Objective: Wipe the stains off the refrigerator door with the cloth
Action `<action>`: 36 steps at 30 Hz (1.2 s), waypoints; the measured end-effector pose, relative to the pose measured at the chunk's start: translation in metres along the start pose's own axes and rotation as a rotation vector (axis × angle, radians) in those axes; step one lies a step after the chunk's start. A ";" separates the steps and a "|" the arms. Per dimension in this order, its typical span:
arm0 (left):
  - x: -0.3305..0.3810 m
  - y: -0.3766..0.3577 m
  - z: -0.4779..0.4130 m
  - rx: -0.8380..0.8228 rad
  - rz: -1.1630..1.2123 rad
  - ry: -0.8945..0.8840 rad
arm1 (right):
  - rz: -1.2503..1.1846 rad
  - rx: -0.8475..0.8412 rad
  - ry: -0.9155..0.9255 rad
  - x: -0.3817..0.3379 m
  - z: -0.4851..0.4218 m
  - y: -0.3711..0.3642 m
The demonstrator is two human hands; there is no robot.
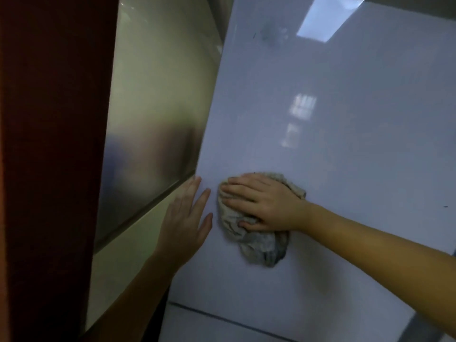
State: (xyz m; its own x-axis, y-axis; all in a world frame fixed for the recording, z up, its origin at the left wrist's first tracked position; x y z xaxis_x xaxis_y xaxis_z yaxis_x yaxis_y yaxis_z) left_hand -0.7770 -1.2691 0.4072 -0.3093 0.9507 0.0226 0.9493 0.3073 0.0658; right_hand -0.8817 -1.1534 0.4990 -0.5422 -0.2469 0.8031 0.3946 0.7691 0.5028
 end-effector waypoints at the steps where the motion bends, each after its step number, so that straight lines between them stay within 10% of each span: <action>1: 0.000 0.001 0.000 0.003 -0.003 -0.002 | 0.009 0.001 0.004 0.006 -0.003 0.003; 10: 0.000 0.001 0.002 -0.006 -0.022 -0.010 | 0.199 0.372 -0.485 0.104 -0.044 0.073; 21: 0.003 0.003 0.003 -0.056 -0.042 0.016 | 0.018 0.090 -0.222 -0.025 0.051 0.004; 36: 0.107 -0.023 -0.081 -0.073 -0.043 -0.085 | 0.214 0.291 -0.544 0.088 0.163 0.135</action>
State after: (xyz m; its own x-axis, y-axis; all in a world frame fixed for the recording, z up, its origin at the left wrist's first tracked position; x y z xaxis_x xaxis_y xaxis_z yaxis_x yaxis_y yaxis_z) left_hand -0.8362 -1.1776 0.4892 -0.3413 0.9376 -0.0668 0.9276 0.3474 0.1375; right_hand -0.9969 -0.9754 0.5859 -0.8019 0.2045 0.5613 0.3602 0.9151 0.1812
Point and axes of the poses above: each hand's wrist, its own z-axis away from the middle knuckle, its own y-axis out of the back of the hand, x = y × z, the point moved 7 cm from there along -z, towards the middle knuckle, and after that the axes turned 8 degrees about x, right-handed, at the moved point
